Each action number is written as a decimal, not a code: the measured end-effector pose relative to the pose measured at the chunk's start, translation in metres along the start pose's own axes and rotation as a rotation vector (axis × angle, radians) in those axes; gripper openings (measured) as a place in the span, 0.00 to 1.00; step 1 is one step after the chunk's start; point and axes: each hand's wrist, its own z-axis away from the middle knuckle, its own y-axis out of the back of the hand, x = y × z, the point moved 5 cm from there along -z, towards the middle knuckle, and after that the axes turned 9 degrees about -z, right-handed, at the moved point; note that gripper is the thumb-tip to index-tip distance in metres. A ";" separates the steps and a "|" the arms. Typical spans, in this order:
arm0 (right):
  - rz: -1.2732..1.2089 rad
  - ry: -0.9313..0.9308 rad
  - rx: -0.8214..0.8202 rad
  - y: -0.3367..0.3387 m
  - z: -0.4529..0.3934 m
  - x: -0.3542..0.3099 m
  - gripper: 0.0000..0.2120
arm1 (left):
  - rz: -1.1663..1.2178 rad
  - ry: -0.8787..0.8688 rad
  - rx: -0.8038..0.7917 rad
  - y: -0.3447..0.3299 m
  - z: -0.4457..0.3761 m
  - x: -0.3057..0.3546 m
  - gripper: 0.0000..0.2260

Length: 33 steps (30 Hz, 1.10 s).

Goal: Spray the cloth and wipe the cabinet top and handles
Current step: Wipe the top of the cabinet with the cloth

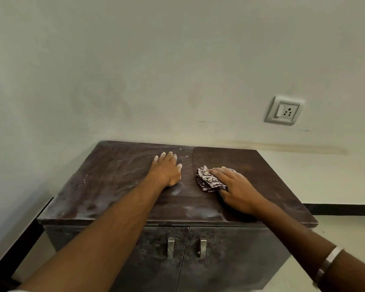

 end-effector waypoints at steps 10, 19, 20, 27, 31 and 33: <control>-0.010 -0.050 0.016 -0.011 -0.003 -0.029 0.30 | -0.005 0.007 -0.007 0.001 0.013 -0.008 0.26; 0.020 -0.118 0.019 0.001 0.025 -0.015 0.30 | 0.018 0.009 -0.017 0.002 0.031 -0.008 0.26; 0.021 -0.141 0.011 0.000 0.022 -0.017 0.31 | 0.018 0.010 -0.019 0.002 0.032 -0.008 0.26; -0.007 -0.057 0.037 -0.015 0.036 -0.055 0.31 | -0.007 0.020 -0.021 0.003 0.041 -0.003 0.26; 0.004 -0.029 0.027 -0.008 0.061 -0.044 0.30 | -0.015 0.009 -0.027 0.004 0.046 0.003 0.26; 0.012 -0.073 0.029 -0.003 0.064 -0.034 0.30 | -0.026 -0.004 -0.030 0.005 0.049 0.005 0.27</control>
